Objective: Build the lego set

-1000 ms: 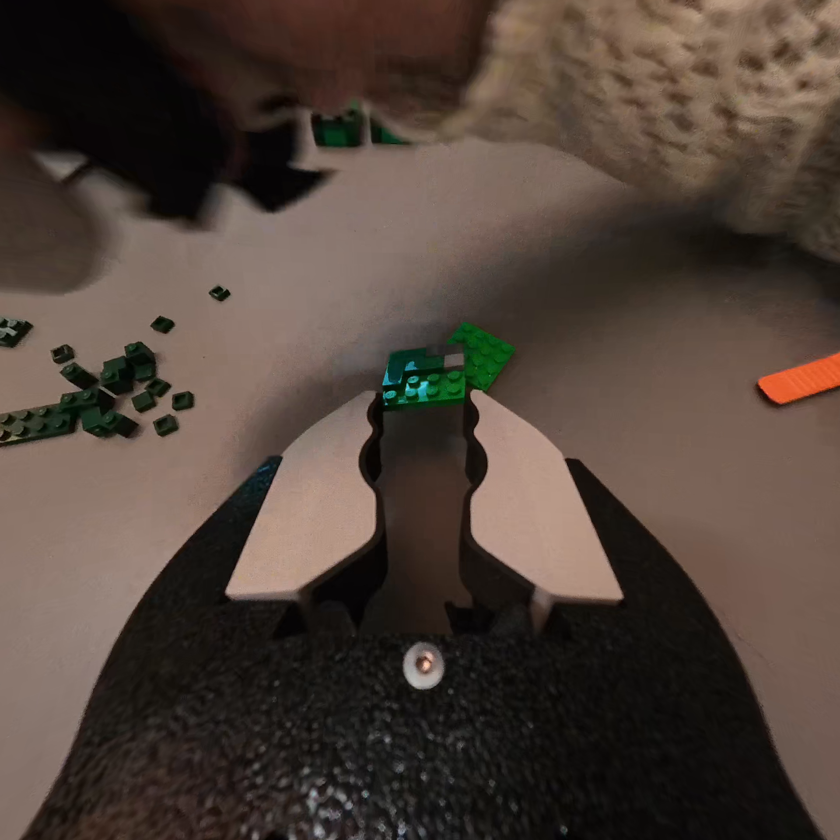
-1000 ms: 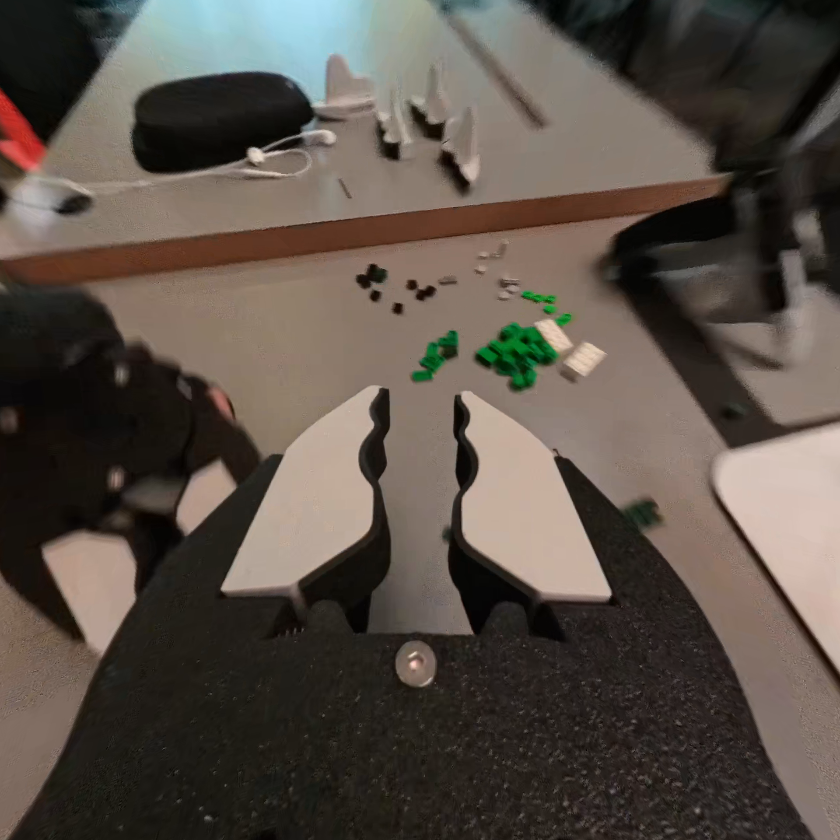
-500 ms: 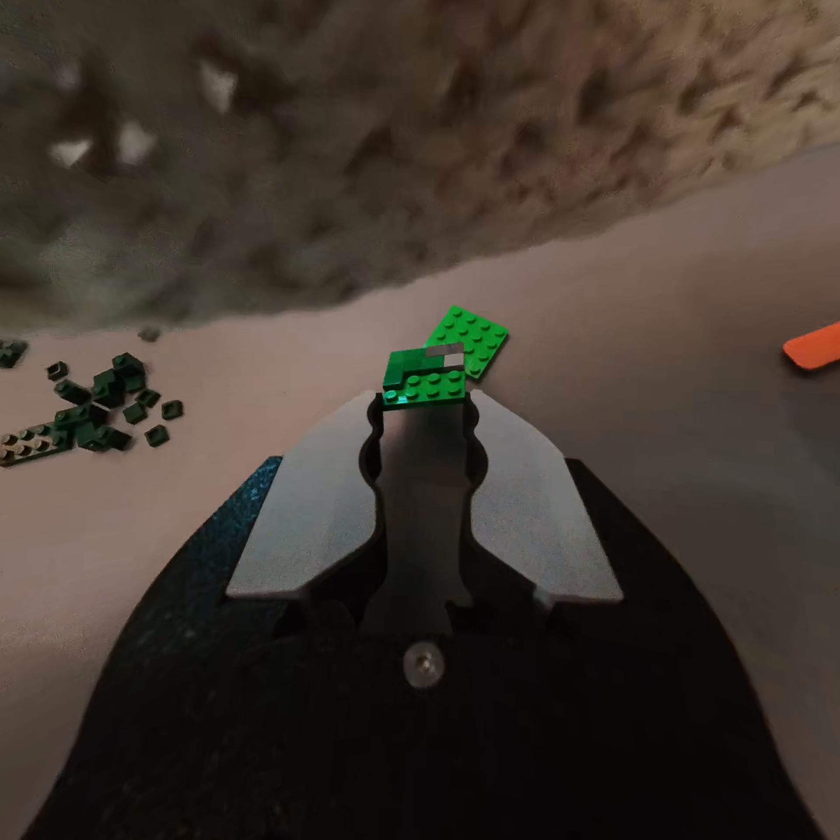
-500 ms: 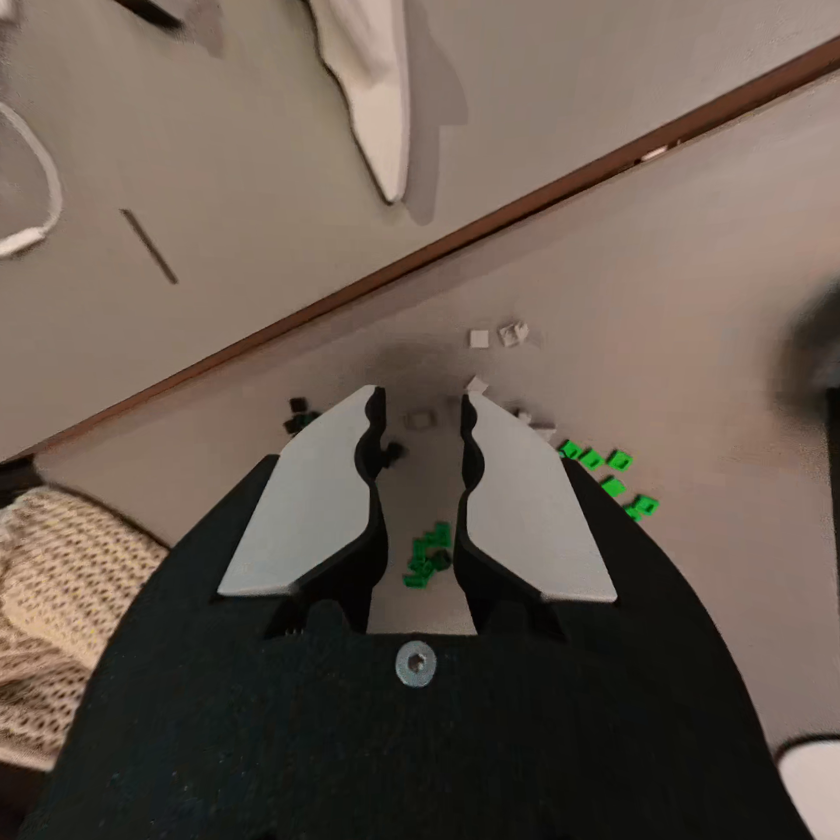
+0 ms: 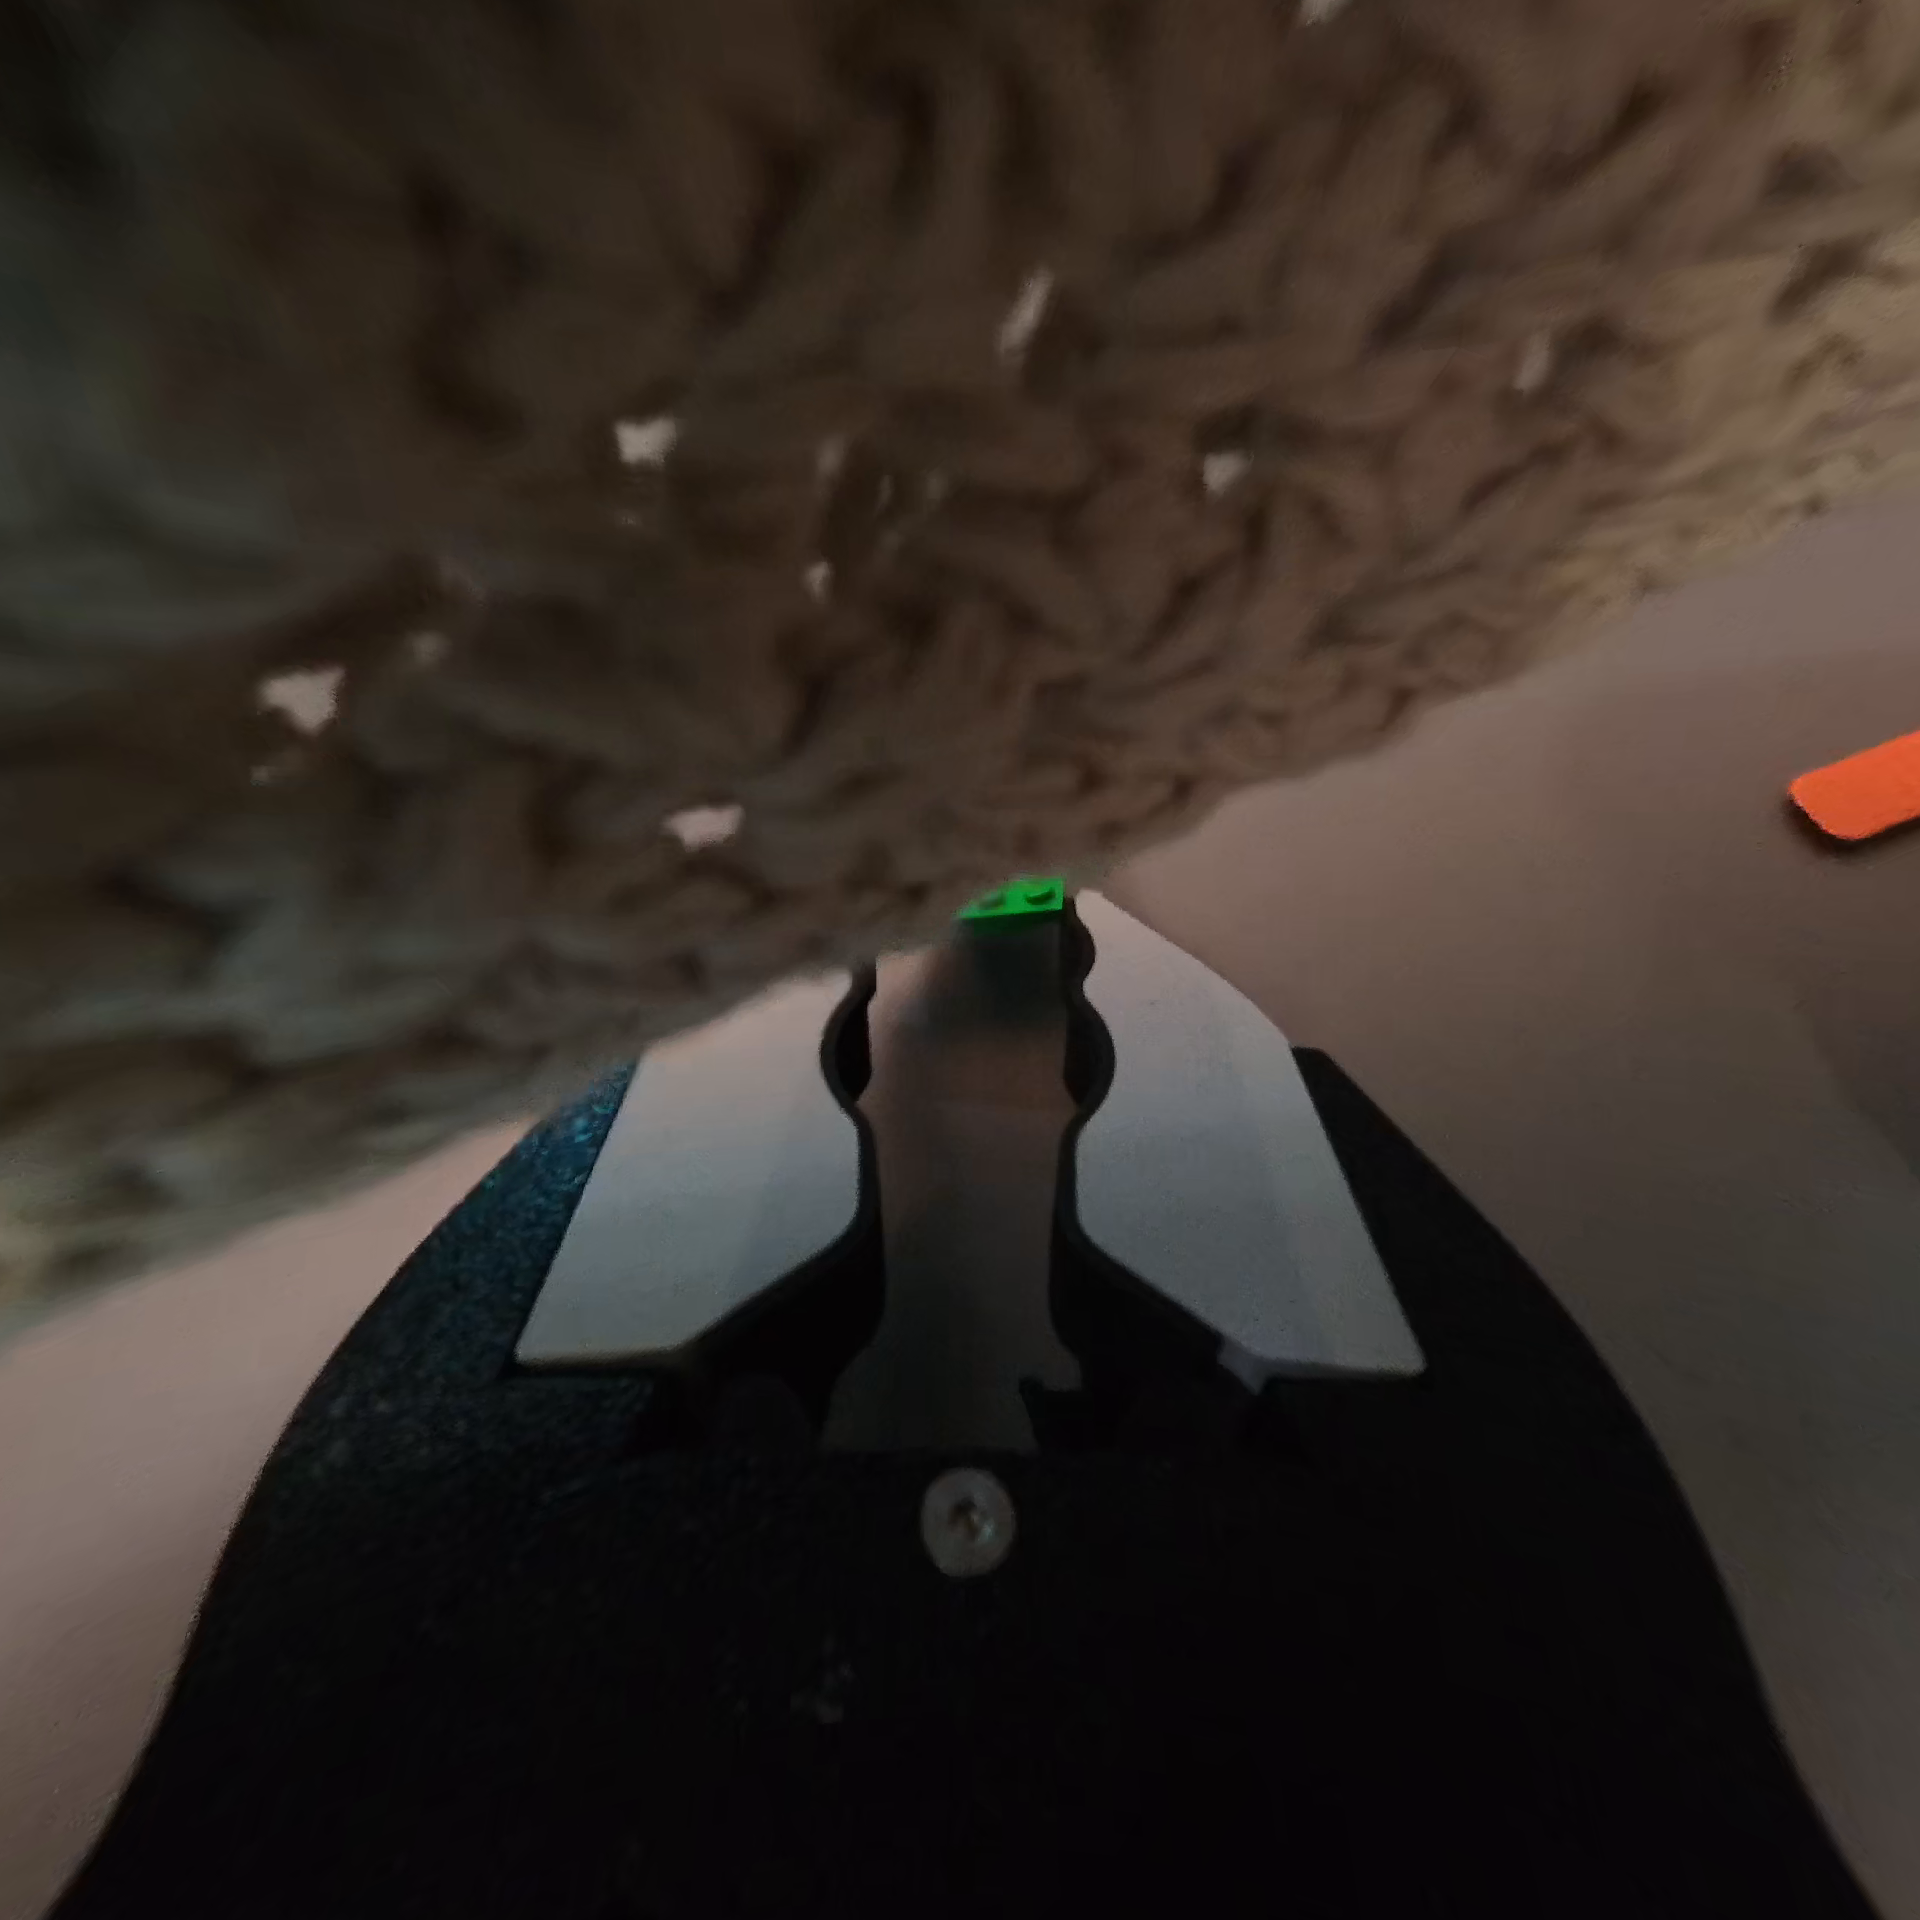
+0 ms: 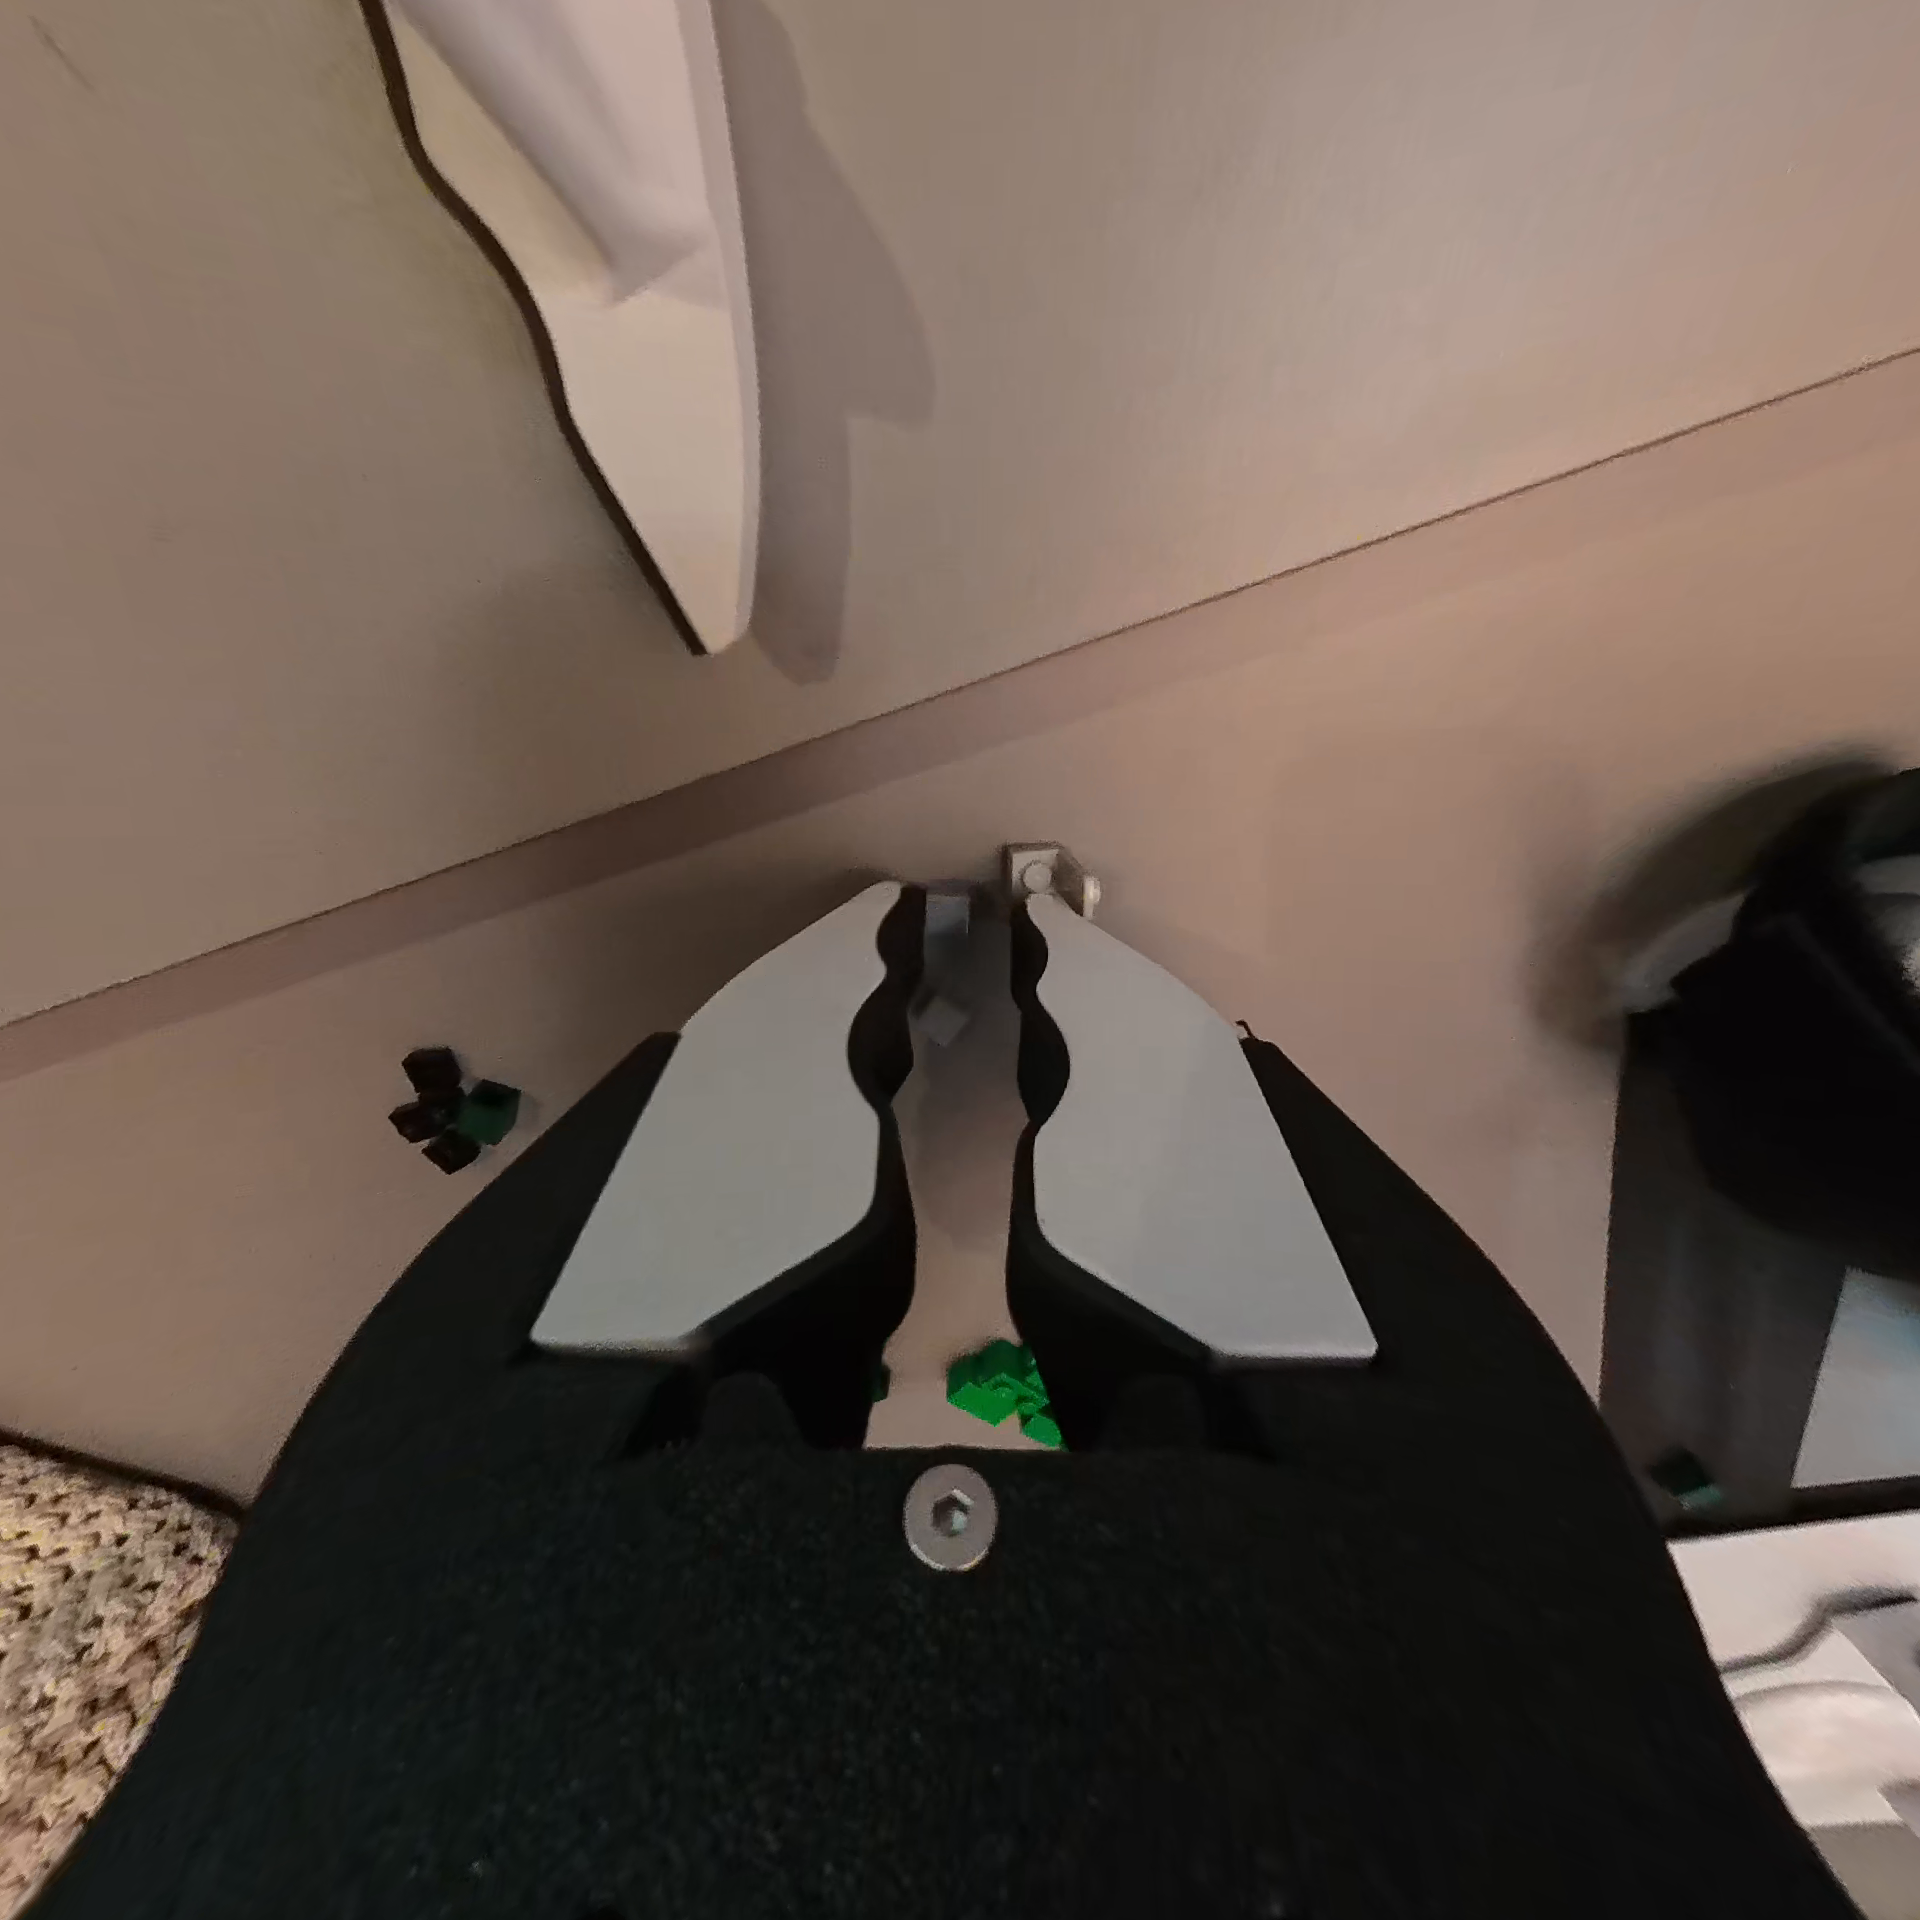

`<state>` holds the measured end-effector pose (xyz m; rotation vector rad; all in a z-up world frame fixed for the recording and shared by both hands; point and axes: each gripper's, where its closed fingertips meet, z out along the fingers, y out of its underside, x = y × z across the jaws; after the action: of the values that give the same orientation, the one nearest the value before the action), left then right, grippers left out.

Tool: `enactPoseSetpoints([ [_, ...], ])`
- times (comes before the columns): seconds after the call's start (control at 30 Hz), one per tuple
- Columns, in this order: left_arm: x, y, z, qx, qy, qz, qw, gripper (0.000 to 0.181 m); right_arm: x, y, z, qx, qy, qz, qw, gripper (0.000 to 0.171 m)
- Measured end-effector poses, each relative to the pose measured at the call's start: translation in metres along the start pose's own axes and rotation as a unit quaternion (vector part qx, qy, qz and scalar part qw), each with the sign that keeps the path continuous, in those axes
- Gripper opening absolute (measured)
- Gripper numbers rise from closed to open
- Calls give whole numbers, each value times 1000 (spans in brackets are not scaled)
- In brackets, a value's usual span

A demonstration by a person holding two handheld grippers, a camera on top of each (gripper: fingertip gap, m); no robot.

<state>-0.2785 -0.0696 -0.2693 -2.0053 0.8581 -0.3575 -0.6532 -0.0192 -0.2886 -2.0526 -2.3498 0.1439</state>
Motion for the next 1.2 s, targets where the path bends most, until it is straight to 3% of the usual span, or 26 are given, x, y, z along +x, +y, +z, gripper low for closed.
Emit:
enactPoseSetpoints([
  [0.47, 1, 0, 0, -3, 2, 1, 1000, 34, 1, 1, 0, -2, 8, -17, 1000, 7],
  [0.67, 3, 1, 1, -8, 1, 12, 1000, 34, -8, 20, -33, 80, -7, -64, 995, 7],
  [0.8, 6, 1, 1, -8, 10, 17, 1000, 34, -9, 82, -86, 188, 0, -83, 979, 7],
  [0.97, 11, 1, 0, -8, 32, 17, 999, 34, -7, 202, -146, 314, 10, -20, 949, 7],
  [1.07, 12, 1, 0, -7, 42, 10, 999, 34, -17, 276, -151, 355, 14, -6, 935, 7],
  [1.2, 13, 0, 0, -5, 49, 8, 999, 34, -68, 340, -128, 388, -43, -84, 917, 7],
])
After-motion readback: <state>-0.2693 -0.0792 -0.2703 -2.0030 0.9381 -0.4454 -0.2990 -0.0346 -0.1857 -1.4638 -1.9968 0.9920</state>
